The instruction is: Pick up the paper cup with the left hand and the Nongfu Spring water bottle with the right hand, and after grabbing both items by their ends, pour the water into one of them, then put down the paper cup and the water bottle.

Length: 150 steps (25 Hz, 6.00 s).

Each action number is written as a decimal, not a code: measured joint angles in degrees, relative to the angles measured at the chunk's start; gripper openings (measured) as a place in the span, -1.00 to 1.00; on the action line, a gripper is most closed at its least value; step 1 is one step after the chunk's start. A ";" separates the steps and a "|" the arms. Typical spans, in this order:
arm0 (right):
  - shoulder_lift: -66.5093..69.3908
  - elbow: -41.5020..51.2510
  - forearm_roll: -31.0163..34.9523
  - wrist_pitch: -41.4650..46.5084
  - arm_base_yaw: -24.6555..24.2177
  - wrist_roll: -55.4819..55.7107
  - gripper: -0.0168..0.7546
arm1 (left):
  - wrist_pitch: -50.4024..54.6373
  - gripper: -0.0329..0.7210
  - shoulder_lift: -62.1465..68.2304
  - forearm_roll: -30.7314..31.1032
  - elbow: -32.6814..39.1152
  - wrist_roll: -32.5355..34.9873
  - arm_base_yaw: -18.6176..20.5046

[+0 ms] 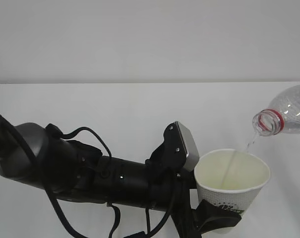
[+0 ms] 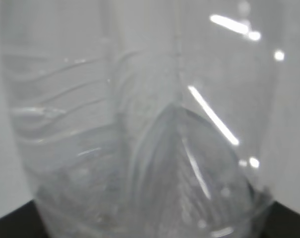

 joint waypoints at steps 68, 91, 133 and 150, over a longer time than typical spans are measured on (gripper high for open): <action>0.00 0.00 0.46 0.33 0.00 -1.32 0.26 | 0.00 0.44 0.00 0.00 0.00 0.00 0.00; 0.00 0.00 0.46 0.71 0.00 -1.41 0.26 | 0.00 0.44 0.00 0.00 0.00 0.00 0.00; 0.00 0.00 0.46 0.71 0.00 -2.65 0.26 | 0.00 0.43 0.00 0.00 0.00 0.00 0.00; 0.00 0.00 0.46 0.71 0.00 -2.87 0.26 | 0.00 0.43 0.00 0.00 0.00 0.00 0.00</action>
